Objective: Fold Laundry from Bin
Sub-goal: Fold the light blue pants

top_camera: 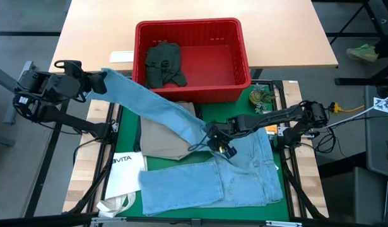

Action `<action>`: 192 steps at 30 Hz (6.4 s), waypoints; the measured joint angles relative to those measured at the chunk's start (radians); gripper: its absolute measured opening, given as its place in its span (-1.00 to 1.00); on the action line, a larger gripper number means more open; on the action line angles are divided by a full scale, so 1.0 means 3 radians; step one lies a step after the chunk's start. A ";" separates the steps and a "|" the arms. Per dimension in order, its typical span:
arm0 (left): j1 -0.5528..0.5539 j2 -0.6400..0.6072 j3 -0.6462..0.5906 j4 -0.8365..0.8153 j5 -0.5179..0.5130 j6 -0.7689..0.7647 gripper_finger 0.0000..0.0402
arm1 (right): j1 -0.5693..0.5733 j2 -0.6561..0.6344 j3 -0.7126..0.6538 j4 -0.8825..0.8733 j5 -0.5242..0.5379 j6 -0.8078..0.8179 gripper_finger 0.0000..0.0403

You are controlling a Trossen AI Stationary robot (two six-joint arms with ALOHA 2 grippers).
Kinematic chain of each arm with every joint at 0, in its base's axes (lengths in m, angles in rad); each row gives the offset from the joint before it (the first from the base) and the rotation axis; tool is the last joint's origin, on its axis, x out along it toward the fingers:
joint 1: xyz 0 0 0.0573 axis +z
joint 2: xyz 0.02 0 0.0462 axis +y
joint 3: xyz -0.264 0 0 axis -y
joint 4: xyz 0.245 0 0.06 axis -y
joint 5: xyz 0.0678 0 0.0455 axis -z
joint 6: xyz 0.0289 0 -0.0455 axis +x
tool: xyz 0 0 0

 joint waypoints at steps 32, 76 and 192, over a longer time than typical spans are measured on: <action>0.0000 0.0000 -0.0002 0.0000 0.0326 0.0009 -0.95 | -0.0742 -0.0056 0.0220 -0.0150 0.0954 0.0115 -0.72; 0.0000 0.0037 -0.0003 0.0000 0.0361 0.0257 -0.95 | 0.0180 -0.0051 0.0217 0.0556 0.0874 -0.0770 0.18; -0.0163 0.1972 -0.2435 0.2261 0.0730 0.1892 -0.08 | -0.0129 -0.0221 0.0757 -0.0008 0.1704 -0.0473 -0.94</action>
